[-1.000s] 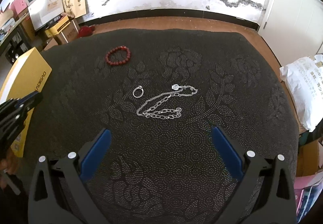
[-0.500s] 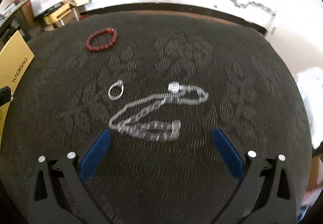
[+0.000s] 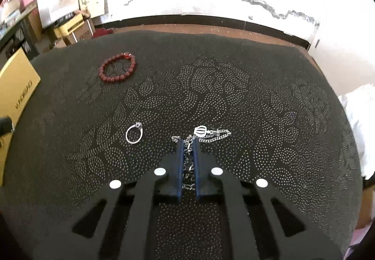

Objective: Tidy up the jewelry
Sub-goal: 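Grasp the silver chain with the right tool while the left tool holds the charm, then carry the charm into the white box and open the left tool while the right tool carries the chain, then lower the silver chain into the white box and open the right tool, then move both tools back over the rug toward the bracelet and ring, then close the left tool on the red bead bracelet and lift it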

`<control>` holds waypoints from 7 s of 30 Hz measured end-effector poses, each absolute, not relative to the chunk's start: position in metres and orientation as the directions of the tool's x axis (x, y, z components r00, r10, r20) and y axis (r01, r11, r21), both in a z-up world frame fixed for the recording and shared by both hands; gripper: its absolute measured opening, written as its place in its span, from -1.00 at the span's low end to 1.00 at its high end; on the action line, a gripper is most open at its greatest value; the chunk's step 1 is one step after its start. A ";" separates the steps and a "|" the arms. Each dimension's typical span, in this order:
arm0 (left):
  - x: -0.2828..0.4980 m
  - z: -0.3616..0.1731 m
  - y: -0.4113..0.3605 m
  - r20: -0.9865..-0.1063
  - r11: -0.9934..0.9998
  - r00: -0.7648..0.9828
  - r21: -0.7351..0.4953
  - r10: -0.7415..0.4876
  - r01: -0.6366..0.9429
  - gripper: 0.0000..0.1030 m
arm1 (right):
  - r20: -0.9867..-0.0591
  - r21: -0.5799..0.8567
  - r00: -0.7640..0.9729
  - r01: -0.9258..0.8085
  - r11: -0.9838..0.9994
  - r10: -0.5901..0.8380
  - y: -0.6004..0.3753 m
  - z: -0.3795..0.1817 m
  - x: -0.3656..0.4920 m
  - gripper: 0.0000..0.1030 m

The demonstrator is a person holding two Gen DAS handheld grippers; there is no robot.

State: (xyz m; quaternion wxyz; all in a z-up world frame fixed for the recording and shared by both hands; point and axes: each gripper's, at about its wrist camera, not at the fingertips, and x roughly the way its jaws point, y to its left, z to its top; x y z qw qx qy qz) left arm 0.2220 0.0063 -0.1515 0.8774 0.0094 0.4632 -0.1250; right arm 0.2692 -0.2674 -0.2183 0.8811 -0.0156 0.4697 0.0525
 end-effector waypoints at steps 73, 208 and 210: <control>0.156 -0.028 0.304 -0.821 0.987 0.561 0.018 0.107 -0.161 -0.73 | -0.837 0.038 0.435 -0.560 0.828 0.332 0.164 0.003 0.199 -0.85; 0.284 -0.204 -0.042 -0.850 0.986 0.516 -0.027 -0.110 0.166 0.88 | -0.779 0.045 0.626 -0.005 0.999 0.039 -0.227 -0.127 0.172 0.87; 0.293 -0.207 -0.049 -0.846 0.985 0.520 -0.030 -0.115 0.170 0.88 | -0.780 0.041 0.625 -0.003 0.999 0.034 -0.228 -0.128 0.173 0.87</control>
